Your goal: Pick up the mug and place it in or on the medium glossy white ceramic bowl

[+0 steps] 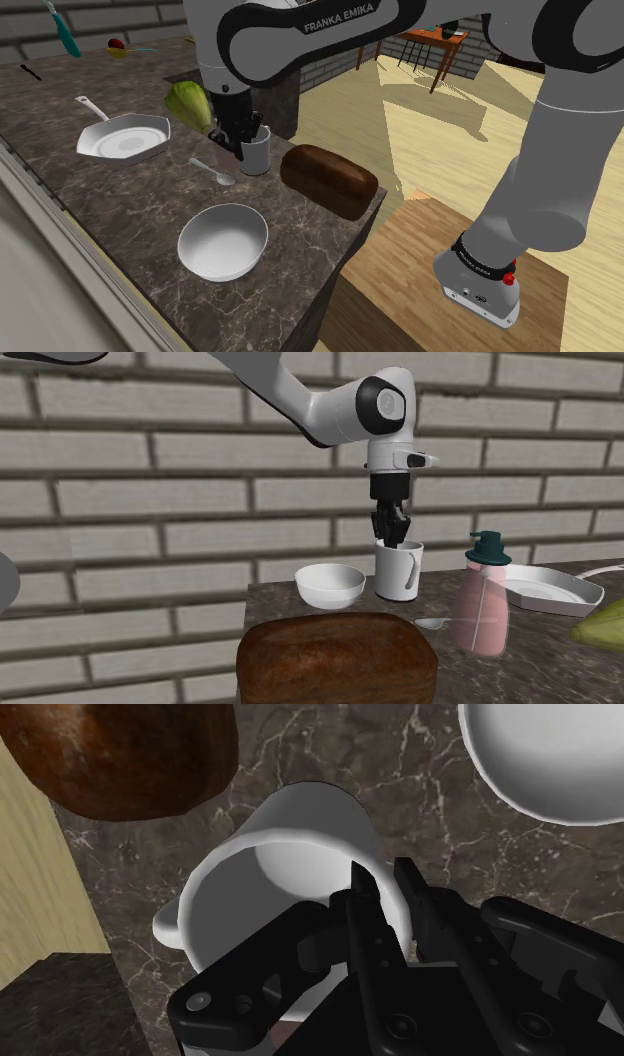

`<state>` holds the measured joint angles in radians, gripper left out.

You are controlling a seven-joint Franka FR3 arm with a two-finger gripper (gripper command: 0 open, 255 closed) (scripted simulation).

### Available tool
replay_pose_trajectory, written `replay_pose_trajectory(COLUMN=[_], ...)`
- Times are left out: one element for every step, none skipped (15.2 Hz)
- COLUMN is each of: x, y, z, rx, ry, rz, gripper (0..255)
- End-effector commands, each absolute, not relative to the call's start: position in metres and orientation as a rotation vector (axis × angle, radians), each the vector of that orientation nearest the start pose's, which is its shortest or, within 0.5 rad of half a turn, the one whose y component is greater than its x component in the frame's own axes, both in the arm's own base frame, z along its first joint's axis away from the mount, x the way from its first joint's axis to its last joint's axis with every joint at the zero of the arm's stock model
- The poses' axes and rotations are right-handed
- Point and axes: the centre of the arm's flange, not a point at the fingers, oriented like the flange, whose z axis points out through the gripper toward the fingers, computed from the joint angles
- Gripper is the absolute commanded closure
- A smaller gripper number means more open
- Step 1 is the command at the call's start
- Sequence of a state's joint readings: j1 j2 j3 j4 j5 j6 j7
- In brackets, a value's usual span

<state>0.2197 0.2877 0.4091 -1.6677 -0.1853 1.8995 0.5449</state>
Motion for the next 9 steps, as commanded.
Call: replay_pose_trajectory(x=[0.534,0.534,0.534,0.534,0.534,0.534,0.534,0.534,0.526], y=[0.345,0.345,0.345,0.345,0.345,0.345,0.345,0.345,0.355], z=[0.458,0.463,0.469,0.474,0.479,0.485,0.49,0.491,0.493], rx=[-3.202,-3.202,-3.202,-3.202,-3.202,-3.202,-3.202,-3.202,-3.202], ry=[-0.214,-0.214,-0.214,-0.214,-0.214,-0.214,-0.214,-0.214,-0.214], rz=[-0.014,-0.014,-0.014,-0.014,-0.014,-0.014,-0.014,-0.014,-0.014], gripper=[255,255,255,255,255,255,255,255,255])
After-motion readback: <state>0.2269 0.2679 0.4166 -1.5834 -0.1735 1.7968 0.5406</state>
